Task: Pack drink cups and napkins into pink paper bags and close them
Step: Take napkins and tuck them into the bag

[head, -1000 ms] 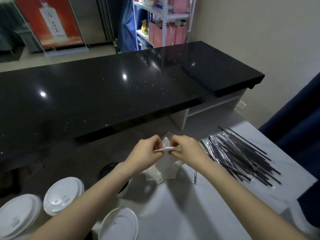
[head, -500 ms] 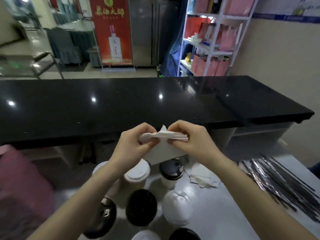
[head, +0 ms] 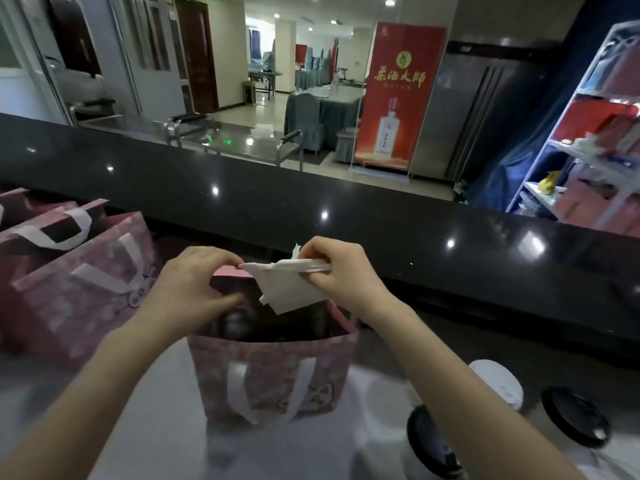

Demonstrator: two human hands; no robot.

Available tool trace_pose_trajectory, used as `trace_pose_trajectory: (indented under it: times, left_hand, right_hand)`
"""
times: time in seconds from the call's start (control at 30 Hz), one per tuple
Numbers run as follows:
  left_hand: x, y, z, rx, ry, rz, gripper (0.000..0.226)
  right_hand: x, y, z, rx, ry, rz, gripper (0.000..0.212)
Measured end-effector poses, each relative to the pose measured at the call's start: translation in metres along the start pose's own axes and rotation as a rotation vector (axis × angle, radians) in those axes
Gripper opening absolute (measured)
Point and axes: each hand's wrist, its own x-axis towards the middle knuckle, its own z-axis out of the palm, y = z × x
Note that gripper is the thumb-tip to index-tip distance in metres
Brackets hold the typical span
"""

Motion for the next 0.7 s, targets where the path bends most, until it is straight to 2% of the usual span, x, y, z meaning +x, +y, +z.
trace_pose_trajectory:
  times: [0.13,0.23,0.3,0.37,0.43,0.53,0.6,0.7]
  left_hand:
    - [-0.013,-0.047,-0.002,-0.098,-0.293,-0.008,0.083]
    - [-0.018,-0.062,0.006,-0.124,-0.375,0.024,0.094]
    - [-0.017,-0.067,0.008,-0.096,-0.389,0.042,0.097]
    - [-0.016,-0.071,0.010,-0.068,-0.398,0.060,0.098]
    - [-0.015,-0.074,0.012,-0.052,-0.403,0.077,0.097]
    - [-0.014,-0.074,0.016,-0.019,-0.406,0.098,0.095]
    - [-0.011,-0.070,0.018,0.001,-0.358,0.114,0.087]
    - [-0.002,-0.055,0.020,0.035,-0.213,0.155,0.065]
  right_hand:
    - [0.017,-0.008,0.053,-0.058,-0.124,0.091,0.013]
    - [0.014,-0.005,0.076,-0.075,-0.250,0.232,0.014]
    - [0.012,0.002,0.085,-0.089,-0.267,0.316,0.016]
    - [0.010,0.009,0.091,-0.158,-0.254,0.391,0.021]
    - [0.007,0.015,0.094,-0.302,-0.291,0.426,0.039]
    - [0.003,0.019,0.095,-0.538,-0.397,0.346,0.064]
    - [-0.001,0.018,0.087,-0.588,-0.393,0.252,0.061]
    - [-0.016,0.014,0.062,-0.583,-0.322,0.120,0.043]
